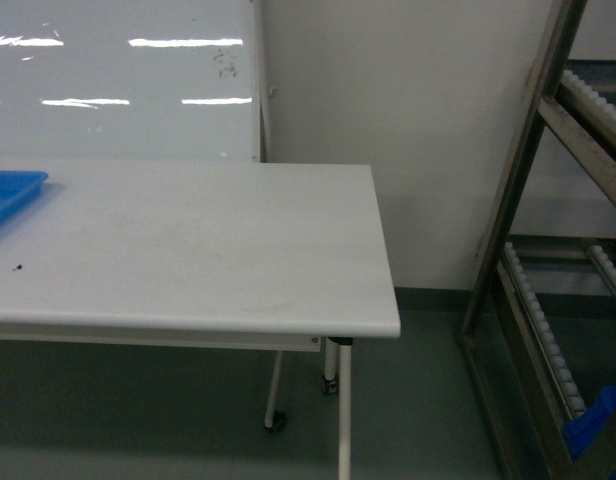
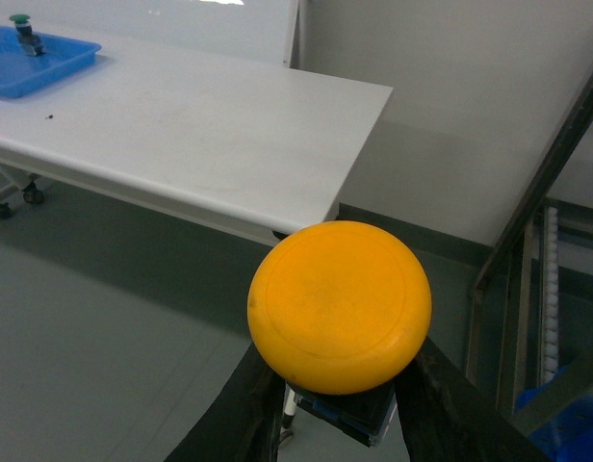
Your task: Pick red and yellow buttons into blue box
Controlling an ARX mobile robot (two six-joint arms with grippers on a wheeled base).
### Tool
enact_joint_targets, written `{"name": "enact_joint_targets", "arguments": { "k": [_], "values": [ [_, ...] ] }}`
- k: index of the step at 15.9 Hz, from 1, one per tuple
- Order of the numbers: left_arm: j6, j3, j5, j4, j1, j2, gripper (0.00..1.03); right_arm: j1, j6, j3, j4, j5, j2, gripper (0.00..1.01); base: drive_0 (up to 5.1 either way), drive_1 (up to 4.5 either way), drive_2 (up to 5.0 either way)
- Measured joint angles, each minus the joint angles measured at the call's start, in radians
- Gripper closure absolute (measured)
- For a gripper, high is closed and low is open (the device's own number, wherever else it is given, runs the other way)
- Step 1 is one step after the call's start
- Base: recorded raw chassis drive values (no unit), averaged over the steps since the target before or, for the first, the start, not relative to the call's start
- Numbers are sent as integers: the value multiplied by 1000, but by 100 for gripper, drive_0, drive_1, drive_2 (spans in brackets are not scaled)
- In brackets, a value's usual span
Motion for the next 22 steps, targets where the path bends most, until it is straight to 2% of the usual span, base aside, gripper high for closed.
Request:
{"name": "enact_joint_targets", "arguments": {
  "k": [22],
  "values": [
    [0,0,1,0,-1,0,72,0,0,0,0,0,0,76,481,-344,-150]
  ]
}}
